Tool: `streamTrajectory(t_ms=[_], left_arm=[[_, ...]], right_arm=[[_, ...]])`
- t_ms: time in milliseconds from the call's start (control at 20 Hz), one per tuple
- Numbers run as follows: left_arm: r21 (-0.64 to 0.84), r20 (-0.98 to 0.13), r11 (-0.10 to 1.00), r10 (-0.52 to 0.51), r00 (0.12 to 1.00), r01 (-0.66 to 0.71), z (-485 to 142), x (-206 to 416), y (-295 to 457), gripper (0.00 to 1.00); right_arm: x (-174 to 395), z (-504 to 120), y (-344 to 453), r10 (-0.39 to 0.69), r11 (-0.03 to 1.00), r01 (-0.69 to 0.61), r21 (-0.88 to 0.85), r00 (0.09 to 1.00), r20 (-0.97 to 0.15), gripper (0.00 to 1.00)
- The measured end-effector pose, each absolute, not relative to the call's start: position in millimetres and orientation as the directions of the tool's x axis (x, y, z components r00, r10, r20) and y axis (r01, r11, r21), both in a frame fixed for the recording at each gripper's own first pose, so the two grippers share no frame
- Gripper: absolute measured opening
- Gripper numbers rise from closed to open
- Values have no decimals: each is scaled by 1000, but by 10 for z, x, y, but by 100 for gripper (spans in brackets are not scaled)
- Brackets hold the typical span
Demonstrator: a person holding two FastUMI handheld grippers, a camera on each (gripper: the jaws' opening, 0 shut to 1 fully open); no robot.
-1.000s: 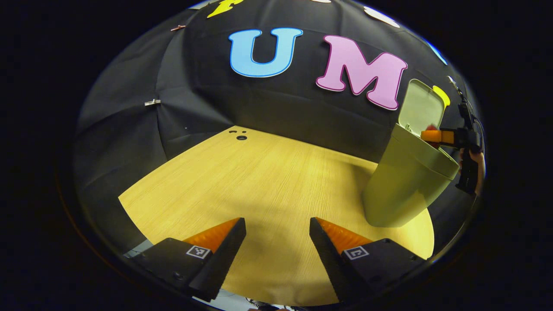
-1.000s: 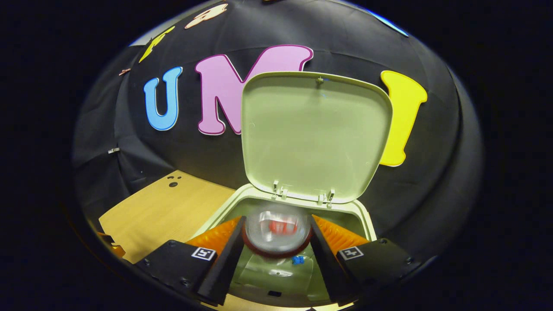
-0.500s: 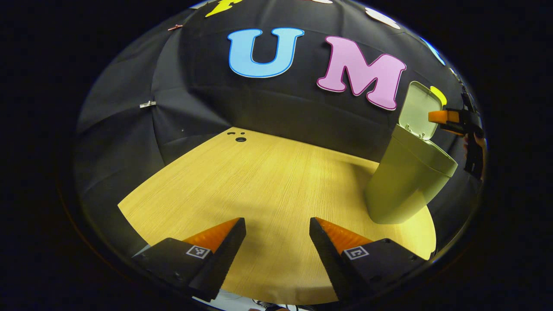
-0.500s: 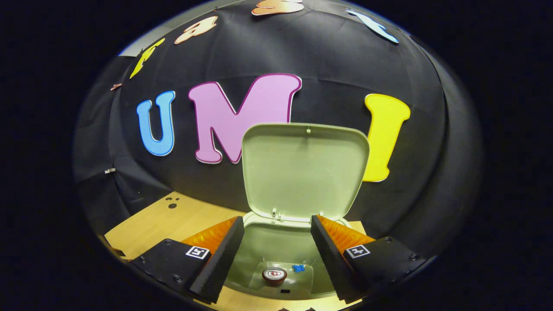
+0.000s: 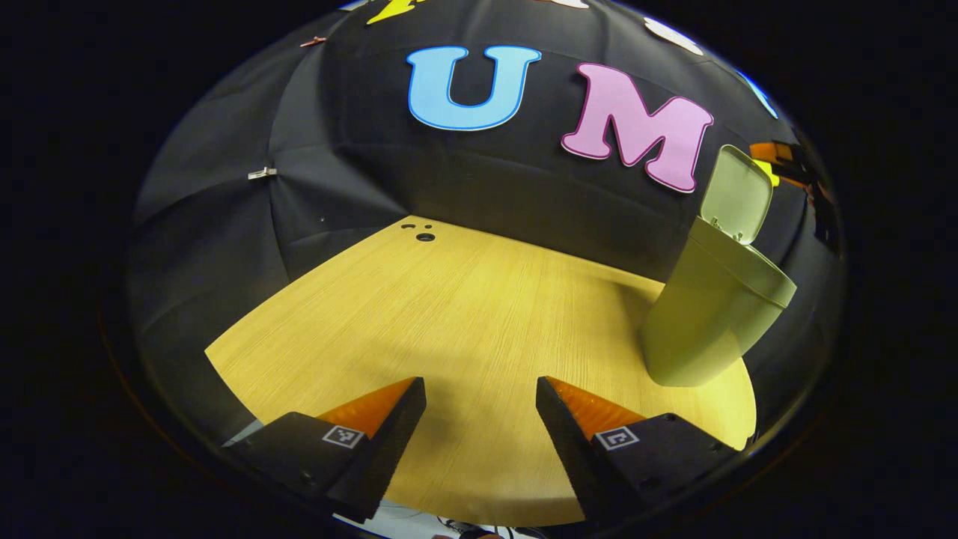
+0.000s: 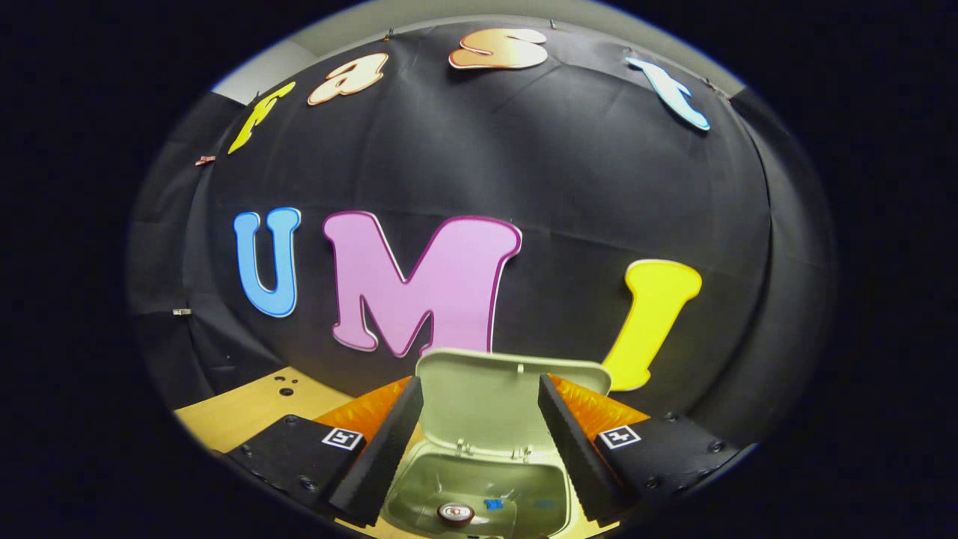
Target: Press the lid of the desktop garbage bin to open it, pick up the crumpled paper on the desktop and throw it into the bin, then pick up the pop can on the desktop and drop it into the bin, and finally close the garbage bin lid.
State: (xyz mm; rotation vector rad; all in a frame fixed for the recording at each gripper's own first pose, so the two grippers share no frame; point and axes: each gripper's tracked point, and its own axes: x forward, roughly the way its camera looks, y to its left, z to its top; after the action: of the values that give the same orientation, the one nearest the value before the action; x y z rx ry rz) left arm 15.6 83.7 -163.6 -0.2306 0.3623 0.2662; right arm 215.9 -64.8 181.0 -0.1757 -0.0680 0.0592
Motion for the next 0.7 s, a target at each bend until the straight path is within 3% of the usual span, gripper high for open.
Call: streamTrajectory(t_ms=[300, 700], left_arm=[[-180, -382, 924, 251, 889, -338, -1686, 76, 977, 96], [-207, -385, 889, 310, 869, -409, -1727, -86, 1143, 96]], right_arm=[[2586, 2306, -795, 5, 991, 10, -131, 994, 111, 97], [3134, 2080, -975, -45, 996, 45, -71, 999, -6, 98]])
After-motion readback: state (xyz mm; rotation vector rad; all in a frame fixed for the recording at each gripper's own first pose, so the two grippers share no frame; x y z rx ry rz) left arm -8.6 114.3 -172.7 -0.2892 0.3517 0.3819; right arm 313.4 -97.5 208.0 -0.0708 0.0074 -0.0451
